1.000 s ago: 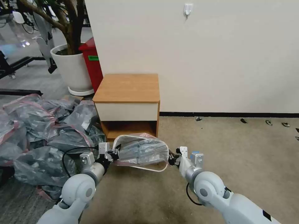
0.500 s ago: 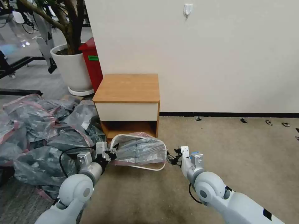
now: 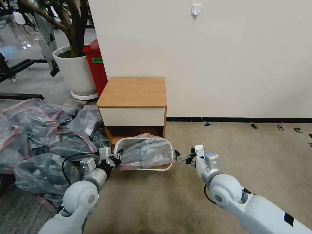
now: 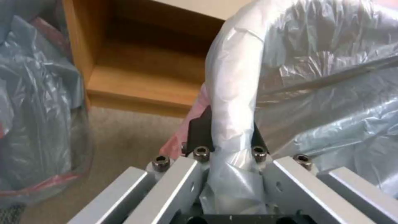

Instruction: Pick up the garbage bag from the table and place it over the trash can.

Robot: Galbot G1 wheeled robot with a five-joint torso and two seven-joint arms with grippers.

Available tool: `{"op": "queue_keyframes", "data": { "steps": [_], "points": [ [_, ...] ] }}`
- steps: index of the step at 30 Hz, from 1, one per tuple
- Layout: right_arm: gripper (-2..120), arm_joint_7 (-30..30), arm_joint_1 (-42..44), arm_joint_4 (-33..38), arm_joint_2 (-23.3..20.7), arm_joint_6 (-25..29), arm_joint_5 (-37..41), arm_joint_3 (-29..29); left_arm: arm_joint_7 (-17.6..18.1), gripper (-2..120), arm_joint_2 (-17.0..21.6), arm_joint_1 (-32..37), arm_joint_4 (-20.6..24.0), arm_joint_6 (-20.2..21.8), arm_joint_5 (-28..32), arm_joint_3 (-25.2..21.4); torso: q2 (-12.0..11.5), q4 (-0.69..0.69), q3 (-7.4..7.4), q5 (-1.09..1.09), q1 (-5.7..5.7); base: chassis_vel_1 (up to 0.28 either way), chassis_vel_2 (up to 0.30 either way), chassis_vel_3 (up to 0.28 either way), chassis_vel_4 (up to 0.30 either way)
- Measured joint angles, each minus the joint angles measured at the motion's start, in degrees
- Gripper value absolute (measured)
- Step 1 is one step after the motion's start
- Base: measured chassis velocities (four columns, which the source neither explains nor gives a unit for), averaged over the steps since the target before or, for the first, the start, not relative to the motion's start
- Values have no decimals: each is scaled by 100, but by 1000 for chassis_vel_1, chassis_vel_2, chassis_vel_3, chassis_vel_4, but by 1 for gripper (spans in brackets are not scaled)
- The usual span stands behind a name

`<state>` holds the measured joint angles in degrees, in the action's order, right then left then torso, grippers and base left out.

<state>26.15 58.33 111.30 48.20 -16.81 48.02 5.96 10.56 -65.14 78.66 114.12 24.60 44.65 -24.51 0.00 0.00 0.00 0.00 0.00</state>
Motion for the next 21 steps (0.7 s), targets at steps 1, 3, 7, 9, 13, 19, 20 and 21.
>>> {"op": "queue_keyframes", "data": {
  "steps": [1,3,7,9,13,19,20,21],
  "points": [
    [100,0,-8,22,-29,0,30,-25,-1,3,0,0,-5,0,-1,-1,0,0,0,0,0,0,0,0,0],
    [100,-1,-6,79,-103,0,85,-63,-5,3,19,1,-12,2,-1,-14,0,1,0,-1,0,0,0,0,0],
    [100,-8,26,170,-169,-2,226,-121,-9,3,54,11,-24,3,-2,-47,0,0,0,0,0,0,0,0,0],
    [100,-9,28,208,-185,-13,334,-148,-12,3,68,18,-31,3,-1,-53,0,1,0,0,0,0,0,0,0],
    [100,-13,7,354,-265,-185,865,-230,-21,3,99,32,-50,3,0,-60,0,0,0,0,0,0,0,0,0],
    [100,-31,15,491,-353,-303,1239,-237,-28,2,104,13,-69,3,22,-69,0,0,0,0,0,0,0,0,0],
    [100,-31,15,491,-353,-303,1239,-237,-28,2,104,13,-69,3,22,-69,0,0,0,0,0,0,0,0,0],
    [100,-31,18,511,-353,-322,1285,-225,-28,2,97,12,-71,3,25,-69,0,1,0,0,0,0,0,0,0]
  ]
}}
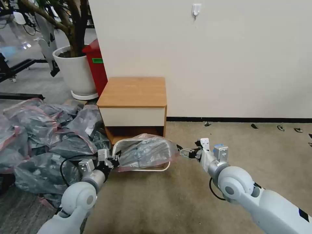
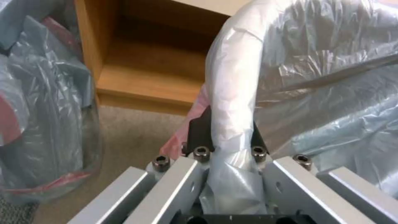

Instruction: Pick up the garbage bag from the table and place it over the trash can.

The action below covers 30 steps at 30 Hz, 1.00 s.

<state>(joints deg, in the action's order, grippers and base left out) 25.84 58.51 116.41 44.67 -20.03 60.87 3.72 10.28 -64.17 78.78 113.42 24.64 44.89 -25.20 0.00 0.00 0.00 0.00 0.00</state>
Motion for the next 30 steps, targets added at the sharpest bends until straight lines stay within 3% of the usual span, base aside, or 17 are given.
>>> {"op": "queue_keyframes", "data": {
  "steps": [7,12,17,19,26,30],
  "points": [
    [100,154,-18,298,139,-21,278,-197,11,2,-92,-50,-125,-92,7,-45,0,-1,0,0,0,0,0,0,0],
    [100,592,61,801,374,-23,825,-508,44,2,-281,-151,-242,-193,3,-102,0,-1,0,-1,0,0,0,0,0],
    [100,1414,498,1415,914,-351,1562,-766,138,2,-528,-196,-283,-250,-3,-171,0,0,0,-1,0,0,0,0,0],
    [99,1773,823,1633,1393,-535,1925,-850,150,2,-638,-184,-280,-266,-11,-194,0,0,0,-1,0,0,0,0,0],
    [98,1873,1110,1472,2208,-600,1904,-673,153,2,-741,-116,-203,-283,-77,-189,0,0,0,-1,0,0,0,0,0],
    [98,1840,1060,1309,2307,-582,1843,-599,153,2,-738,-89,-168,-286,-101,-175,0,-1,0,-1,0,0,0,0,0]
  ]
}}
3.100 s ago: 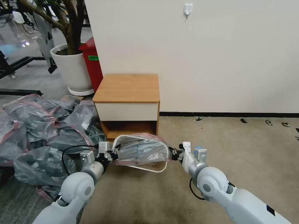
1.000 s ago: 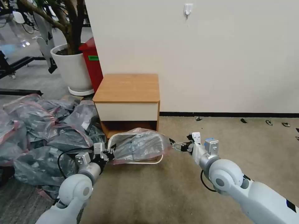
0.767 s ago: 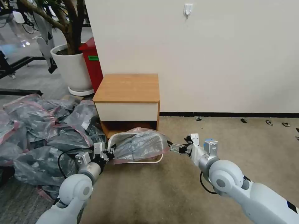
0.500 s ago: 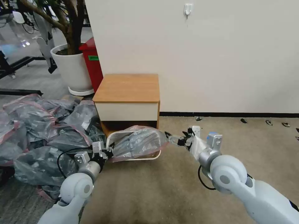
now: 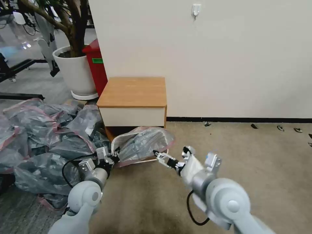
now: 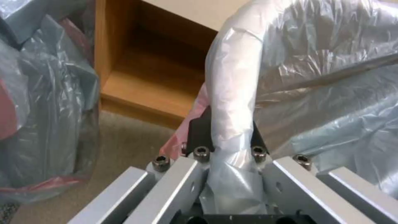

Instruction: Pick up the garbage bag from the table and place it over the trash can.

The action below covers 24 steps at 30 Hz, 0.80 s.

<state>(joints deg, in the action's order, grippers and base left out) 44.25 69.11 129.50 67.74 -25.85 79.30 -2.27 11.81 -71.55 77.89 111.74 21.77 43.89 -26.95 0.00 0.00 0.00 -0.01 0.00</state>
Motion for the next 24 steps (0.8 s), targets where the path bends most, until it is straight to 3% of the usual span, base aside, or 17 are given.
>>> {"op": "queue_keyframes", "data": {
  "steps": [24],
  "points": [
    [93,-256,-407,-605,139,108,-316,214,-21,2,-38,-21,49,5,-25,124,0,0,0,1,0,0,0,0,0]
  ]
}}
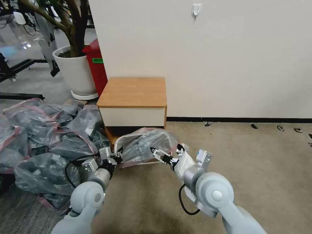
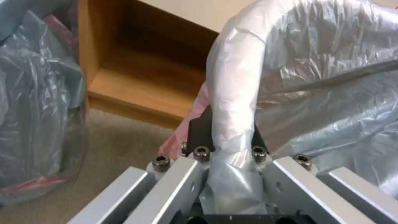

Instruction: Pick up the garbage bag from the table and place it over the trash can.

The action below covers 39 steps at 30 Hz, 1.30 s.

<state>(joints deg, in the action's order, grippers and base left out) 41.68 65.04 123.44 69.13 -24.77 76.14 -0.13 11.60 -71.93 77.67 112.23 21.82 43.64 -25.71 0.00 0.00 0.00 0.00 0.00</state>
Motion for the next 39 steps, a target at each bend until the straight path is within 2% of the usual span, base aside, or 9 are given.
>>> {"op": "queue_keyframes", "data": {
  "steps": [17,20,23,25,31,34,35,38,39],
  "points": [
    [89,-200,-138,-404,218,170,-159,94,-3,2,-5,55,126,13,-17,119,0,0,0,0,0,0,0,0,0],
    [75,-374,-106,-425,221,243,-187,95,-3,2,-2,52,126,14,-18,141,0,0,0,0,0,0,0,0,0],
    [68,-463,-107,-463,236,315,-202,101,-11,2,-14,51,127,18,-8,161,0,0,0,1,0,0,0,0,0],
    [56,-516,-118,-492,261,363,-208,101,-12,2,-27,58,127,19,-16,167,0,1,0,1,0,0,0,0,0],
    [43,-569,-116,-526,289,413,-229,98,-12,2,-54,76,124,20,-36,183,0,0,0,1,0,0,0,0,0],
    [30,-616,-80,-526,258,435,-276,93,-12,2,-56,79,109,20,-43,181,0,0,0,0,0,0,0,0,0],
    [30,-616,-80,-526,258,435,-276,93,-12,2,-56,79,109,20,-43,181,0,0,0,0,0,0,0,0,0],
    [15,-713,-28,-507,230,492,-343,80,-12,2,-62,76,87,20,-50,168,0,1,0,0,0,0,0,0,0],
    [15,-713,-28,-507,230,492,-343,80,-12,2,-62,76,87,20,-50,168,0,1,0,0,0,0,0,0,0]
  ]
}}
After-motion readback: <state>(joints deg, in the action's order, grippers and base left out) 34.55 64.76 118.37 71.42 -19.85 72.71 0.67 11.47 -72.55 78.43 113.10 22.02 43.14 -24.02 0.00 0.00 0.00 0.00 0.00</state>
